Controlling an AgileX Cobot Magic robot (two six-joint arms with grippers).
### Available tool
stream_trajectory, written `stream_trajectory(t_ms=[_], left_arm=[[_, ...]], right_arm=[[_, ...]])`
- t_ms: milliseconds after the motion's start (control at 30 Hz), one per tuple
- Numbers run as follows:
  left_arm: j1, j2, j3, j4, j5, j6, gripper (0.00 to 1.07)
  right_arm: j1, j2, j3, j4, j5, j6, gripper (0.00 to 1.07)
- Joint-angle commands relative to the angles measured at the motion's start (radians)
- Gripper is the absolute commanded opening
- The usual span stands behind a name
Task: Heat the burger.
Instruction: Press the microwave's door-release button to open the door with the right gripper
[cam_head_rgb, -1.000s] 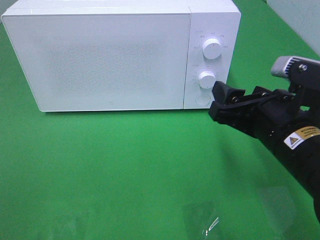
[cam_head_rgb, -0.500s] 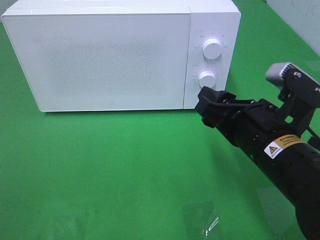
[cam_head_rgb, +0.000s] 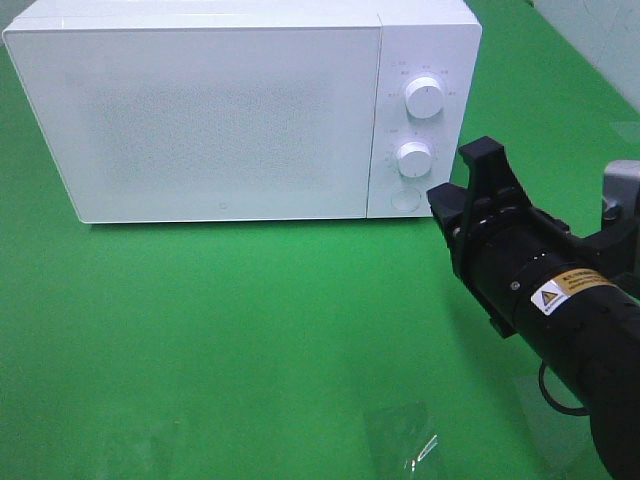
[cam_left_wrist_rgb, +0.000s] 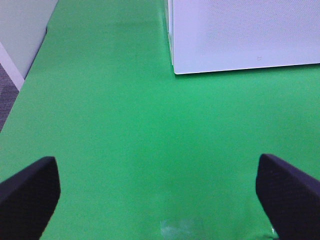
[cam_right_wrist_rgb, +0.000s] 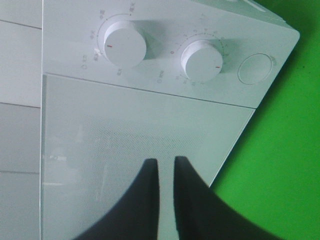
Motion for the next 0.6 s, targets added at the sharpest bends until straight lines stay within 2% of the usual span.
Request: stream_trajectory(t_ms=[33, 100, 233, 400, 600], left_arm=[[-0.005, -0.018, 0.004, 0.002, -0.007, 0.0, 1.0], [-0.005, -0.018, 0.004, 0.002, -0.007, 0.0, 1.0], [-0.005, -0.018, 0.004, 0.002, -0.007, 0.0, 1.0], [-0.005, -0.018, 0.004, 0.002, -0.007, 0.0, 1.0], [-0.005, -0.018, 0.004, 0.002, -0.007, 0.0, 1.0]], right_arm=[[0.003, -0.002, -0.004, 0.041, -0.035, 0.033, 0.01], [0.003, -0.002, -0.004, 0.123, 0.043, 0.064, 0.0], [0.003, -0.002, -0.01, 0.182, 0.103, 0.081, 0.0], [0.003, 0.004, -0.028, 0.203, 0.14, 0.076, 0.0], [-0.016, 0.084, -0.072, 0.205, 0.146, 0.108, 0.0]])
